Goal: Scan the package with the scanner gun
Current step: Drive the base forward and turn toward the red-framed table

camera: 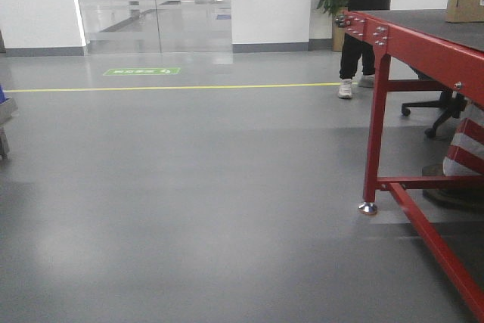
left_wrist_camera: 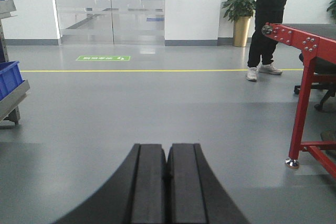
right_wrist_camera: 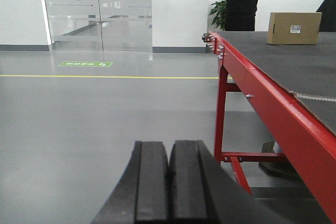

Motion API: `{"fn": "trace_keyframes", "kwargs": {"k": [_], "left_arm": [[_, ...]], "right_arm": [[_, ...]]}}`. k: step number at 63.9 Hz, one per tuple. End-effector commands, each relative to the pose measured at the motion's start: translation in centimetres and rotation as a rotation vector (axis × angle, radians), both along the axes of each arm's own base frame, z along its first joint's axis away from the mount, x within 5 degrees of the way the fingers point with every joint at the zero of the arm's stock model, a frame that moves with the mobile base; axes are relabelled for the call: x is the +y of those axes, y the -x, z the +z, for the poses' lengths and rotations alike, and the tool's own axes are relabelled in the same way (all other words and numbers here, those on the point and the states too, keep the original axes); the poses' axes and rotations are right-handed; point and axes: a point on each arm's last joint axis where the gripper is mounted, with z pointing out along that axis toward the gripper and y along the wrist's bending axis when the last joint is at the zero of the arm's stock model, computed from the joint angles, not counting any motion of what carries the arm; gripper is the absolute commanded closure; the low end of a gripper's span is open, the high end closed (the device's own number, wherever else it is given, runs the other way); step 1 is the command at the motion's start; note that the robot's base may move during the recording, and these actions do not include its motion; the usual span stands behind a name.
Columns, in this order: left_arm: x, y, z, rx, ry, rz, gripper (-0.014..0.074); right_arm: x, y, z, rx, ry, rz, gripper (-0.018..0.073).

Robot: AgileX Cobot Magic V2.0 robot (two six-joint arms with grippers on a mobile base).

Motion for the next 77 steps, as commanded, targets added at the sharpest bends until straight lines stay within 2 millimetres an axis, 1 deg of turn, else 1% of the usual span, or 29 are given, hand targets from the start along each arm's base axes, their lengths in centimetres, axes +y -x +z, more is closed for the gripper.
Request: {"fn": "trace_keyframes", "kwargs": {"k": [1,77], "left_arm": [[0.00,0.05,0.27,-0.021,0.006,0.001,0.0708],[0.00,0.05,0.27,-0.021,0.006,0.001,0.0708]], "right_arm": [[-0.01,0.04,0.21,-0.023,0.005,-0.001,0.0720],[-0.01,0.04,0.21,-0.023,0.005,-0.001,0.0720]]}}
